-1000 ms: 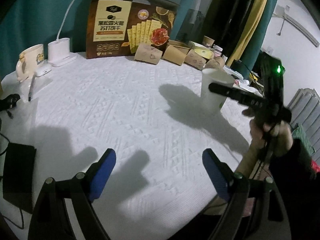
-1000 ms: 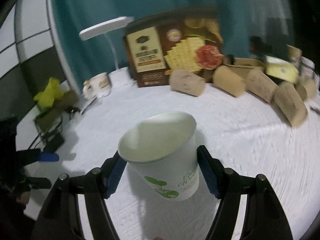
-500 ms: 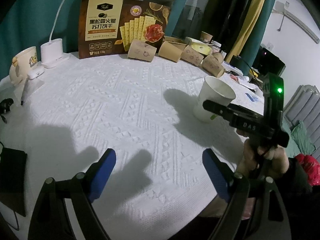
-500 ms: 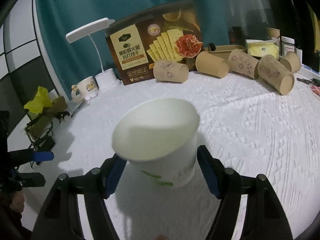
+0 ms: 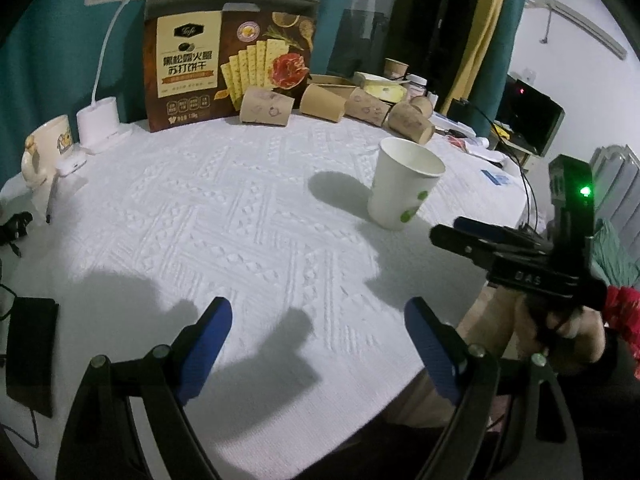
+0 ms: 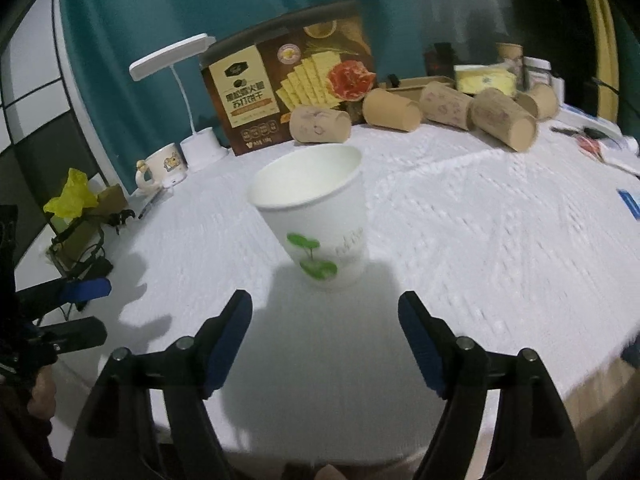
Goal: Flip cup upright
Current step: 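Open the right gripper and pull it back from the cup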
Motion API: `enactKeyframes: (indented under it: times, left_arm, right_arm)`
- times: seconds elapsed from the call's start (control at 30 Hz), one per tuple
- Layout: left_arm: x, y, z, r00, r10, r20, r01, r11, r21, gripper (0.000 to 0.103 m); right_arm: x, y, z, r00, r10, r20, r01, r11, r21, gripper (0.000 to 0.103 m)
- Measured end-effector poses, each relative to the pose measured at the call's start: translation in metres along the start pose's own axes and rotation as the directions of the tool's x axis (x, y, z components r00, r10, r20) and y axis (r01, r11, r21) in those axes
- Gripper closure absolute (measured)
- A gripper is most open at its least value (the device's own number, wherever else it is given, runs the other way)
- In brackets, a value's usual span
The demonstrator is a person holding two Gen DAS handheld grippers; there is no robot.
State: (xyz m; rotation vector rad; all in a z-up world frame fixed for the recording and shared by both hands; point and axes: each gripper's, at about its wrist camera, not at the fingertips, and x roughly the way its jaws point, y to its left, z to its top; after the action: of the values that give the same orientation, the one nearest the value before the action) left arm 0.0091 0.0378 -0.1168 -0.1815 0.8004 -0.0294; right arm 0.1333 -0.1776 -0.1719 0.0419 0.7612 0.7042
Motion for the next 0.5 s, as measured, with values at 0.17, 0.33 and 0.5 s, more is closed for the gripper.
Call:
enactKeyframes:
  times: [0.17,0.33,0.5]
  left_arm:
    - [-0.008,-0.009,-0.006,1.0,-0.028,0.005,0.028,1.0,0.007,0.015]
    - [-0.014,-0.024,-0.006,1.0,-0.004,0.022,0.003,0.999,0.043,0.015]
    - [-0.033,-0.042,-0.001,0.993,0.009,0.115,-0.022,0.994,0.106,0.015]
  right_arm:
    - [-0.033,-0.004,-0.017,0.999,-0.048,0.006,0.048,0.998,0.046,0.027]
    - [-0.073,-0.007,-0.03,0.995,-0.092,0.029,0.089,0.992,0.087,0.027]
    - [-0.108,-0.01,-0.031,0.987,-0.145,0.063,0.139,0.985,0.101,0.026]
